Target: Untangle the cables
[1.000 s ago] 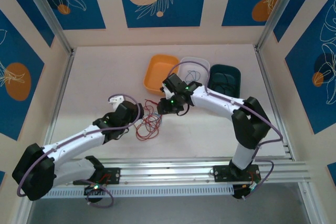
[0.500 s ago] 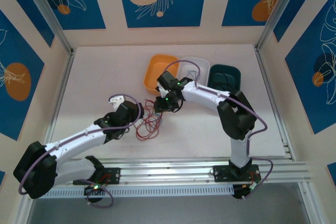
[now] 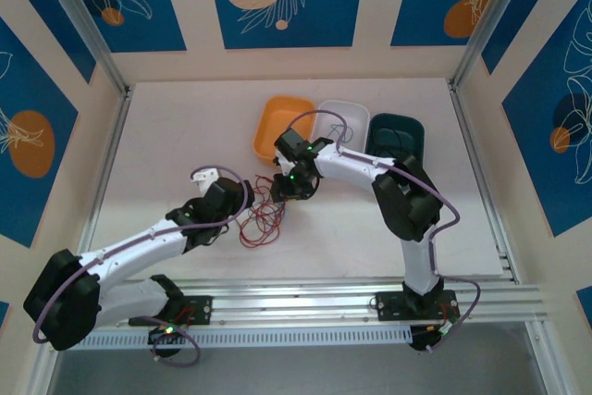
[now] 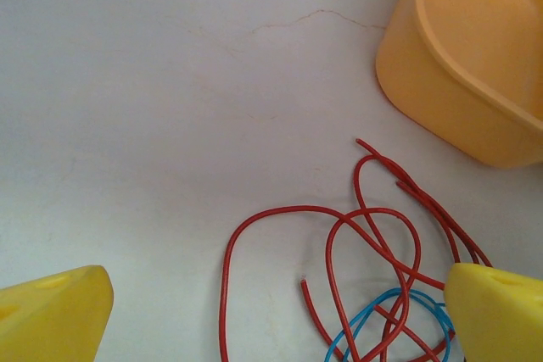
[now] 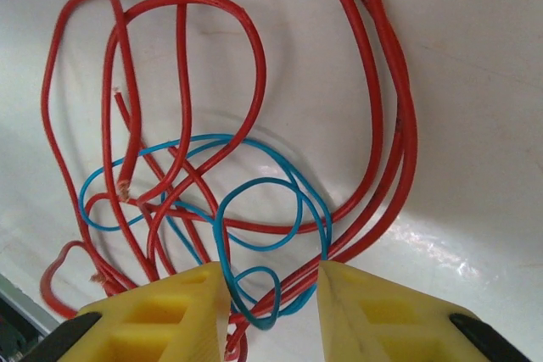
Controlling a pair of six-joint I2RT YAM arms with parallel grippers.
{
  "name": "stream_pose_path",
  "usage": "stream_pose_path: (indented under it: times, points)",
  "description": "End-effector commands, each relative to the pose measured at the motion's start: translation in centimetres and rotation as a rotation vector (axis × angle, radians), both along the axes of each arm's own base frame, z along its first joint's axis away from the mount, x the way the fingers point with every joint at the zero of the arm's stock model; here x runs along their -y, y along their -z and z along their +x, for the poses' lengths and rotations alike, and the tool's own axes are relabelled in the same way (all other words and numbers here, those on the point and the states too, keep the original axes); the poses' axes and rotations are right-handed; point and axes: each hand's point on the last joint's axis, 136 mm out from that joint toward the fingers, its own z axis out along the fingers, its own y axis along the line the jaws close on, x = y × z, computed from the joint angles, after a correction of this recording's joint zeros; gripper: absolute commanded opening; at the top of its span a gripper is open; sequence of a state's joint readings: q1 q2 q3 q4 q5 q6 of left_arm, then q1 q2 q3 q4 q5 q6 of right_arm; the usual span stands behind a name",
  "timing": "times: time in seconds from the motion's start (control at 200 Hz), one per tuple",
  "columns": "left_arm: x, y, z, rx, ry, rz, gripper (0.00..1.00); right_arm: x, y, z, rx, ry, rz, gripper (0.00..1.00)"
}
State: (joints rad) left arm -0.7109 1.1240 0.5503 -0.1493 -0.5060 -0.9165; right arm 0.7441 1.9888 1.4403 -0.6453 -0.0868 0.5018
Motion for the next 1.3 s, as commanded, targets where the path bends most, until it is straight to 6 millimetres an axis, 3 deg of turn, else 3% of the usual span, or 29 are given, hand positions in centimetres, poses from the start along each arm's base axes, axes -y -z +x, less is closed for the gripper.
stream_pose_path:
  times: [0.0,0.155,0.31,0.475,0.635,1.05,1.296]
  points:
    - [0.1,0.5,0.1,-0.007,-0.008,-0.019,1.00,-0.6,0.1,-0.3,-0.027,-0.023,0.002,0.32]
    - [0.2,0.8,0.1,-0.018,-0.011,-0.024,1.00,-1.2,-0.4,0.4,0.001,-0.027,0.011,0.29]
    - [0.6,0.7,0.2,-0.015,0.002,-0.040,1.00,-1.3,-1.0,0.9,0.029,-0.016,-0.010,0.16]
    - [0.9,0.8,0.3,-0.018,0.016,-0.059,1.00,-1.0,-2.9,1.5,0.093,-0.002,-0.003,0.09]
    - [1.2,0.9,0.5,-0.023,0.024,-0.077,1.00,-0.6,-5.9,2.1,0.177,0.015,0.023,0.00]
    - [1.4,1.0,0.6,-0.027,0.040,-0.090,1.00,-0.4,-14.0,2.1,0.342,0.020,0.164,0.00]
    - [2.0,1.1,0.8,-0.031,0.060,-0.100,1.00,-0.6,-19.9,1.8,0.466,0.004,0.277,0.00]
